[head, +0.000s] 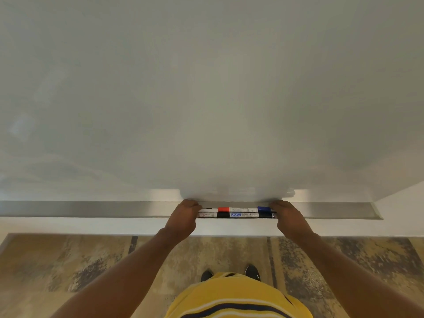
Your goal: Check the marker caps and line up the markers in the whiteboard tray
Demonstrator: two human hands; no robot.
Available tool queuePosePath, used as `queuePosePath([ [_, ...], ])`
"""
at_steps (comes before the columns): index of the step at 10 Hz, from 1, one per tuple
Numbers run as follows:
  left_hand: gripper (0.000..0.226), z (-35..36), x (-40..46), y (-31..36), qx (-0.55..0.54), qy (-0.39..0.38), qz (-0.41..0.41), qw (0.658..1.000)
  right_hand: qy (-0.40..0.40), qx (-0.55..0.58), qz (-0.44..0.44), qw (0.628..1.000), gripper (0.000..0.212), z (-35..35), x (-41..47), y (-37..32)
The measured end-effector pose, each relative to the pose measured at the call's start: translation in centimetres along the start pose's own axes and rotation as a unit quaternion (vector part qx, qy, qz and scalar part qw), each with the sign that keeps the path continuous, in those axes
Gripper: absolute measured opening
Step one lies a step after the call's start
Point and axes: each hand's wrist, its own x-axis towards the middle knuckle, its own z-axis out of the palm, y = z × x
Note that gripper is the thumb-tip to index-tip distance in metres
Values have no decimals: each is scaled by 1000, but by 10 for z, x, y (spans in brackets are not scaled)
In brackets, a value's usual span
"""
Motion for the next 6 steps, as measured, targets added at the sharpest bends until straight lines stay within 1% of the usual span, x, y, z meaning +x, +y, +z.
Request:
queuePosePath([
  [1, 28, -2, 0, 2, 5, -3, -2, 1000, -6, -5, 1, 1000, 37, -3, 0, -3],
  [3, 26, -6, -3, 3, 8, -12, 9, 1000, -29, -7, 14, 999, 39, -7, 1, -9],
  [4, 21, -5, -6, 3, 18, -13, 18, 1000, -11, -7, 28, 1000, 37, -4, 0, -11],
  [5, 21, -7, -8, 5, 24, -6, 22, 999, 26, 26, 51, 998, 31, -5, -6, -19],
  [6, 25, 4, -9, 9, 37, 4, 21, 999, 61, 79, 8, 995, 27, 6, -20, -30],
])
